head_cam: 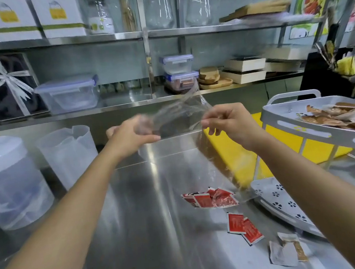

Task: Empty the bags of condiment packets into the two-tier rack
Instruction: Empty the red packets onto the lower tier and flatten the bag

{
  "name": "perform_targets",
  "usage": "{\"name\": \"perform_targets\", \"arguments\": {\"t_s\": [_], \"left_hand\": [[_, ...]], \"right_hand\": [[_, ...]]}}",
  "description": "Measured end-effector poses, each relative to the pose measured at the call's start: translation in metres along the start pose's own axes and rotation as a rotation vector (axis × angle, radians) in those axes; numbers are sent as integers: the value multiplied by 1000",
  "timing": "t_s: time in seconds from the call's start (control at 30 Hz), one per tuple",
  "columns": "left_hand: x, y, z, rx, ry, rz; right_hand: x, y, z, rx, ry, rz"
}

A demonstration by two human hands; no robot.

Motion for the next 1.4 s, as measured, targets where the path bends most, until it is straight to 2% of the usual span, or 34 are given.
{"name": "perform_targets", "arguments": {"t_s": [0.03,0.07,0.17,0.23,0.27,0.3,0.33,0.4,0.47,0.5,0.57,0.7,0.77,0.8,0.83,0.87,0.93,0.97,1.0,1.07,1.13,1.23,1.33,1.4], "left_hand": [[0,1,0,-28,35,-54],[-1,4,3,40,68,-121],[5,17,27,347,31,-249],[5,27,41,551,-89,-164],[5,32,46,647,-173,-101],[6,37,50,725,-247,-46],[6,41,54,778,-304,-3],[5,43,58,839,-366,74],[3,40,62,862,-379,129],[2,38,66,881,-380,149],[1,31,74,947,-371,196],[6,12,84,1048,-337,300],[10,4,83,982,-283,289],[12,-2,80,899,-242,319],[17,-10,77,752,-179,417],[23,-20,78,533,-57,552],[41,-28,96,-51,359,727],[48,-21,106,-322,583,699],[53,-9,113,-546,789,596],[58,18,119,-840,1057,360],[58,39,124,-973,1094,192],[42,62,126,-1070,981,-39],[32,67,128,-942,874,-239],[31,64,128,-838,856,-260]], "right_hand": [[-1,-5,3,27,13,24],[-1,-9,7,62,36,68],[-4,-24,26,342,202,301],[2,-27,34,614,307,435],[7,-25,33,637,299,466],[12,-19,32,537,276,431],[17,-10,33,331,266,320],[32,17,36,-61,352,-58],[50,42,41,-96,423,-363],[57,54,44,-71,440,-435],[62,74,51,-45,456,-365],[54,77,66,-34,356,65],[47,63,69,-50,333,167],[43,55,70,-54,330,197],[39,47,71,-58,320,206],[36,40,70,-60,301,205],[31,28,67,-72,270,162],[29,23,66,-75,265,121],[28,19,64,-68,260,67],[26,12,58,5,240,-69],[28,13,52,99,200,-176],[34,18,45,120,154,-231],[42,14,46,61,150,-214],[49,6,50,14,160,-178]]}}
Point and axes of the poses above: each hand's wrist, its own x-axis away from the middle knuckle, its own y-axis out of the palm, z = x × y, the point moved 4 cm from there along -x, towards the middle knuckle, and after that the axes turned 4 degrees about y, right-handed, at the moved point
